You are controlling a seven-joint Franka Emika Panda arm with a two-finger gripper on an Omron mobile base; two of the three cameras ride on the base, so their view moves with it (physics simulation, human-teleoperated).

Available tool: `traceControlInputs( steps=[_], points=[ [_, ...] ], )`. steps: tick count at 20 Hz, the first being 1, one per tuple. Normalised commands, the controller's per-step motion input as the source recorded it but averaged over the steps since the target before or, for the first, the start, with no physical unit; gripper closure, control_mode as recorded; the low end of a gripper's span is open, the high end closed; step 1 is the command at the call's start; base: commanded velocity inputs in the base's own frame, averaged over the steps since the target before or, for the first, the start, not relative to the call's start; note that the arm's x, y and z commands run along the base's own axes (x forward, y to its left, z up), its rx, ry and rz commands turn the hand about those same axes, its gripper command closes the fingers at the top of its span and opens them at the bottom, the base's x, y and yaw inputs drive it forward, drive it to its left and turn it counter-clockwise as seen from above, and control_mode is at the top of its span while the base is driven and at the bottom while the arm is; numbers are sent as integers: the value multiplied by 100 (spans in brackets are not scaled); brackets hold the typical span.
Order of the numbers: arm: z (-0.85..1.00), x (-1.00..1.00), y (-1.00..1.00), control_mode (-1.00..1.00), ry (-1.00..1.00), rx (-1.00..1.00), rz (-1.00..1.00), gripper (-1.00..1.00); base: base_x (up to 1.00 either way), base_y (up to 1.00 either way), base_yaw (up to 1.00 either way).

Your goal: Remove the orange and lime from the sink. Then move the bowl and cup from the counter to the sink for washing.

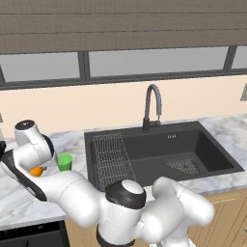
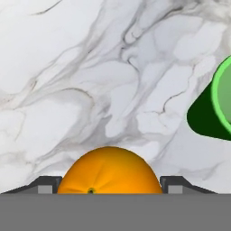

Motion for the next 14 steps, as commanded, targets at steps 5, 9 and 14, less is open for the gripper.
traceControlInputs(
  steps=[5, 9, 14],
  points=[
    [-10, 8, 6, -100, 0, 0, 0, 100, 0, 0, 0],
    [-9, 7, 6, -100, 0, 0, -1, 100, 0, 0, 0],
    [-11, 6, 4, -100, 0, 0, -2, 100, 0, 0, 0]
  ],
)
